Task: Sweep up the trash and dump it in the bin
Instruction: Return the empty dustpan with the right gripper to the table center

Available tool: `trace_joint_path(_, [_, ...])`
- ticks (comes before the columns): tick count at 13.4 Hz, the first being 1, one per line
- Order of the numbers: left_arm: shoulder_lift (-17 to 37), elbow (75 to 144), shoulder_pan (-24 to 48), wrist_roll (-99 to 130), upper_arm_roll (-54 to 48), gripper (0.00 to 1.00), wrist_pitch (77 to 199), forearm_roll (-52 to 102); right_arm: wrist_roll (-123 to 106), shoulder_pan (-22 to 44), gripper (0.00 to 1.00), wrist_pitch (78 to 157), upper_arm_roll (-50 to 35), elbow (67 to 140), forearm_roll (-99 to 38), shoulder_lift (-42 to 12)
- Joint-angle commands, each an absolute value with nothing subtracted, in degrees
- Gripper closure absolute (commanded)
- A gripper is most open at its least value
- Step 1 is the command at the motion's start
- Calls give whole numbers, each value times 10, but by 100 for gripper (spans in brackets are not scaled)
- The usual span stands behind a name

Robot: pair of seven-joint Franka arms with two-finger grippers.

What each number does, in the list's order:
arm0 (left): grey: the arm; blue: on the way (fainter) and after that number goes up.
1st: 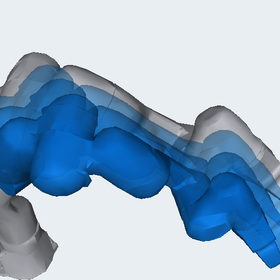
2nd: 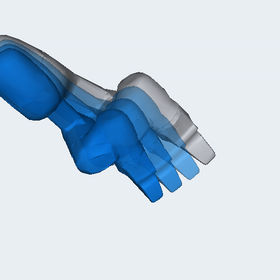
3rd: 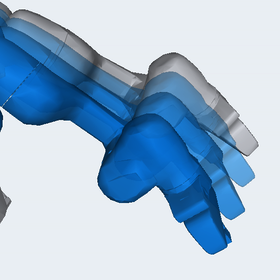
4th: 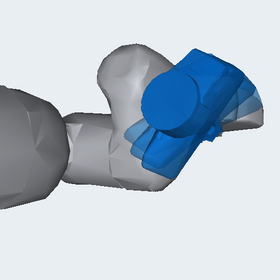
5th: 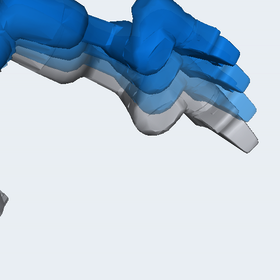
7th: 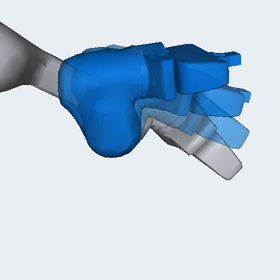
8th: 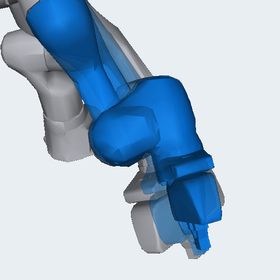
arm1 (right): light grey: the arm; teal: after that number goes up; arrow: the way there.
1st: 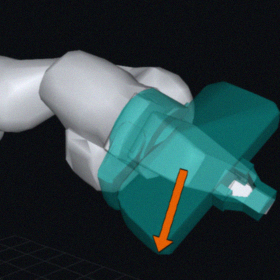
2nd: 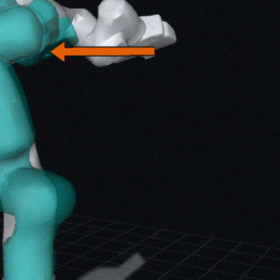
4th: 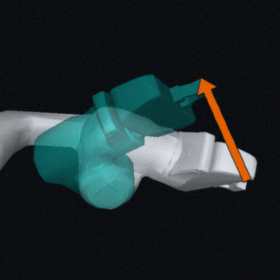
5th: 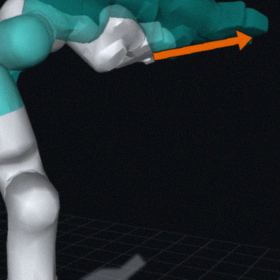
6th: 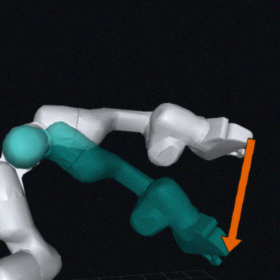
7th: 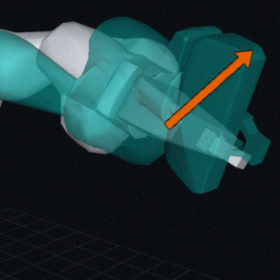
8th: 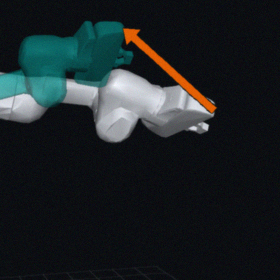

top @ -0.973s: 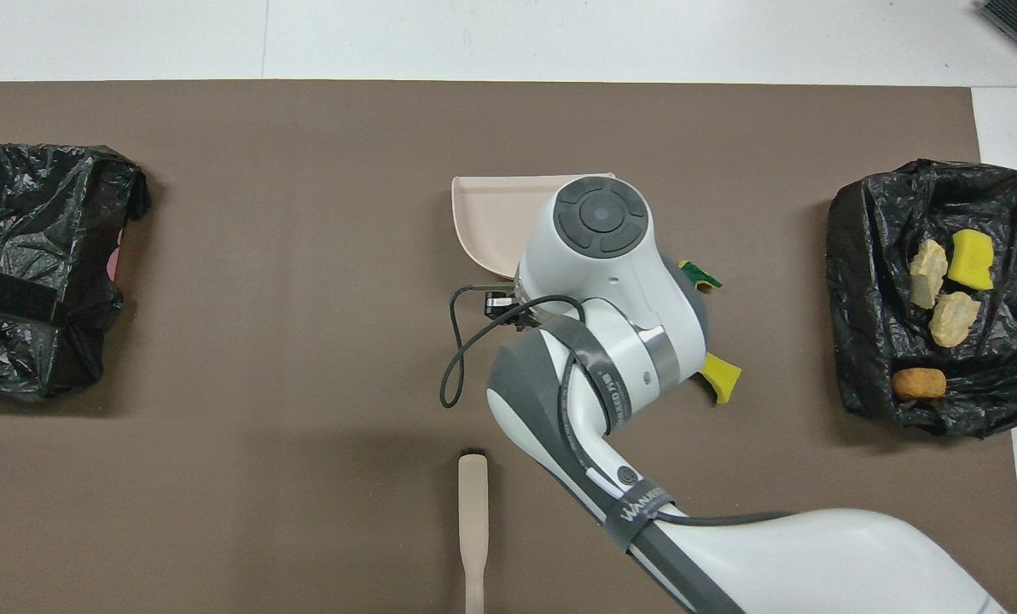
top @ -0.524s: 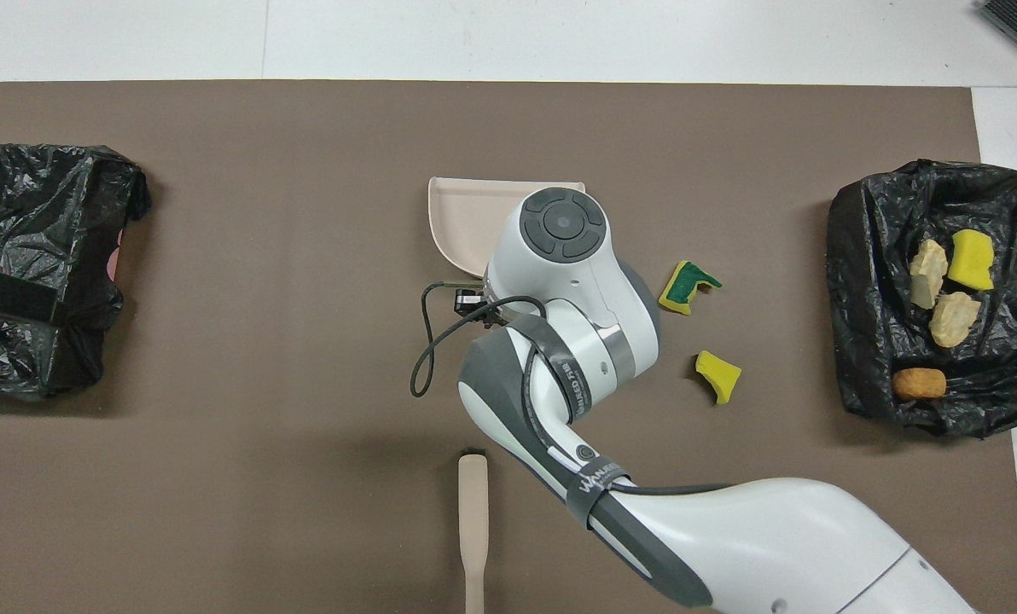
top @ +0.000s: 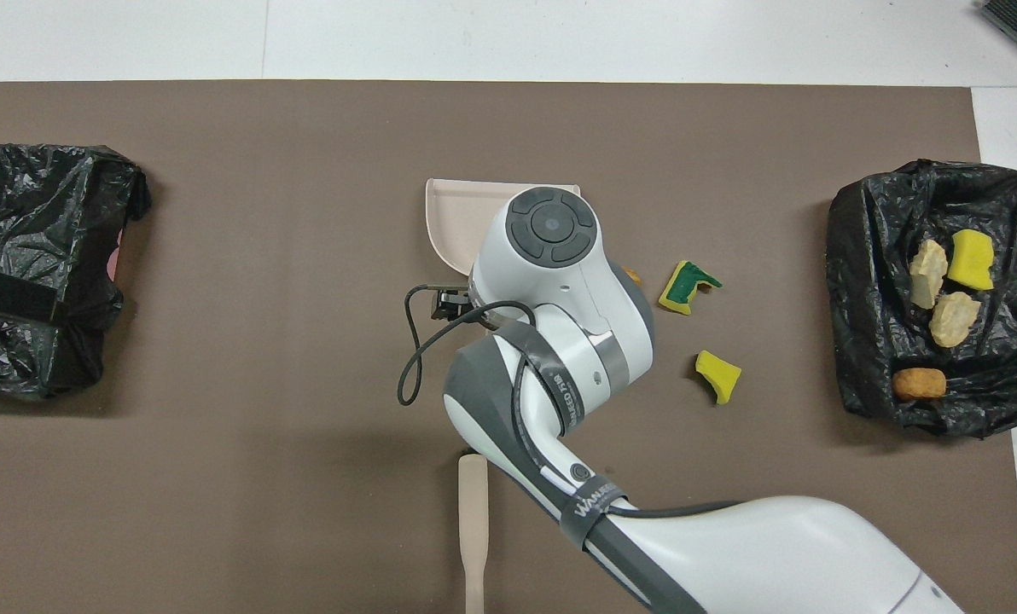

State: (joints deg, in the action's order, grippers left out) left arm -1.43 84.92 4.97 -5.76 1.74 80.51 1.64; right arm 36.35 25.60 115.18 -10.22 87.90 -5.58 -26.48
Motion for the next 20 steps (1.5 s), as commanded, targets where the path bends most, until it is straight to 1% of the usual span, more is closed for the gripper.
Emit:
trace_joint_path(1, [-17,844,51,-57,19,0,797,10,361,266,0,1129,-103,946,-72,-189])
trace_joint_path(2, [-17,844,51,-57,19,0,797,10,368,273,0,1113,-103,968,-72,-165])
trace_joint_path(4, [-17,844,51,-57,19,0,797,10,392,288,0,1109,-103,1022,-73,-121])
trace_joint_path(8, [-17,843,59,-52,13,0,802,15,437,329,0,1121,-103,1098,-73,-71])
trace_joint_path(10, [-16,844,66,-53,-3,0,819,17,449,350,0,1144,-103,1149,-73,-38])
trace_joint_path(11, [-16,853,75,-52,-10,0,862,17,460,364,0,1170,-103,1185,-73,-18])
trace_joint_path(12, [-16,873,86,-52,-13,0,891,17,462,373,0,1192,-103,1214,-73,-2])
trace_joint_path(14, [-4,882,127,-51,-18,0,918,17,465,395,0,1201,-103,1253,-83,29])
trace_joint_path(16, [9,921,169,-23,-18,0,994,17,472,418,0,1206,-103,1273,-95,40])
trace_joint_path(17, [17,934,185,14,-18,0,1029,17,486,436,0,1220,-103,1280,-94,35])
trace_joint_path(19, [52,940,226,73,-18,0,1067,16,498,460,2,1251,-103,1304,-95,33])
trace_joint_path(20, [77,938,247,97,-18,0,1083,11,501,468,3,1252,-104,1313,-95,33])
